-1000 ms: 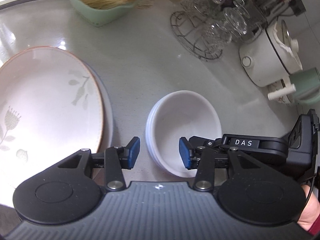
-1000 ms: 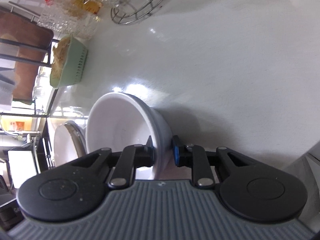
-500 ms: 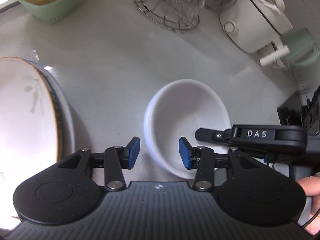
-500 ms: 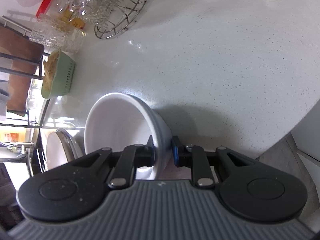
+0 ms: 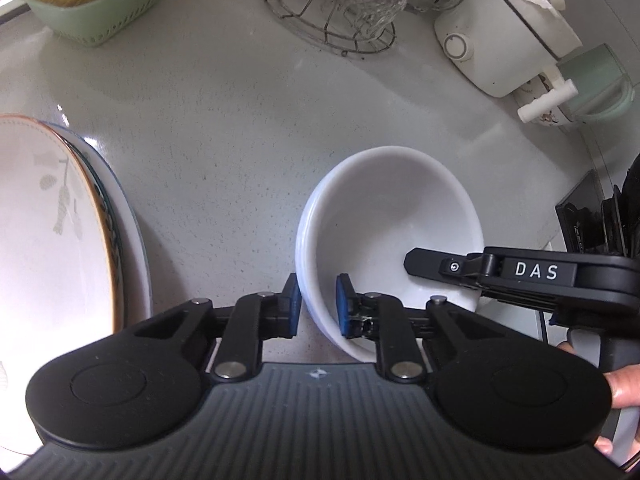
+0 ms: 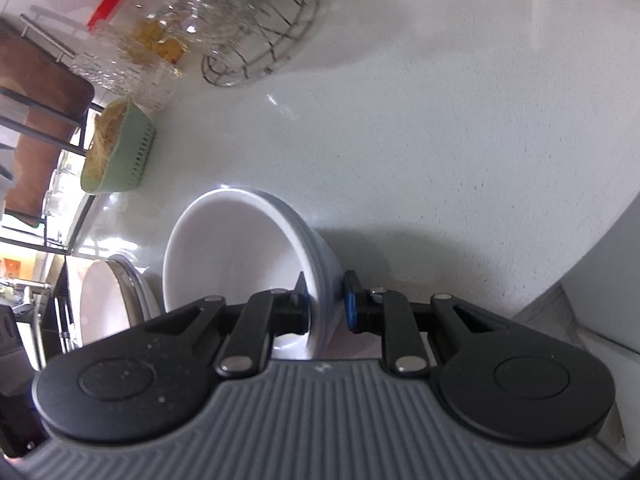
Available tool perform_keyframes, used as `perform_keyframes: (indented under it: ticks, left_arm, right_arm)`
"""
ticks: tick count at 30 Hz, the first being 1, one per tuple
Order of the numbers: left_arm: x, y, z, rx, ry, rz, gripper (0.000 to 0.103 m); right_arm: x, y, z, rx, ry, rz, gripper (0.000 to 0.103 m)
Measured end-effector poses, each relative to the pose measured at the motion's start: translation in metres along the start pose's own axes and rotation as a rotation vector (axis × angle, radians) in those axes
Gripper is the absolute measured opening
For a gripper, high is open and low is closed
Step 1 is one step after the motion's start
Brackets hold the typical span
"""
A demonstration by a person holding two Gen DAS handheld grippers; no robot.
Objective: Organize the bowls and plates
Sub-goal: 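Carry the white bowl with both tools over the leaf-pattern plate stack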
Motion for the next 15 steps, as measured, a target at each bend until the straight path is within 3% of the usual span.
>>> perform_keyframes:
  ticks: [15]
  left_arm:
    - [0.053,0.002,0.000,-0.009,-0.019,-0.004,0.021]
  right_arm:
    - [0.034,0.037,0.017,0.010,-0.025,0.013,0.020]
Point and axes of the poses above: each gripper's, at about its wrist camera, not at the fingertips, and x roughly against the way its jaws point, y to its left, z to its underside, the point moved 6 cm from there along -x, roughly the way its jaws point, and after that the axes turned 4 degrees about z, right-handed, at the moved point
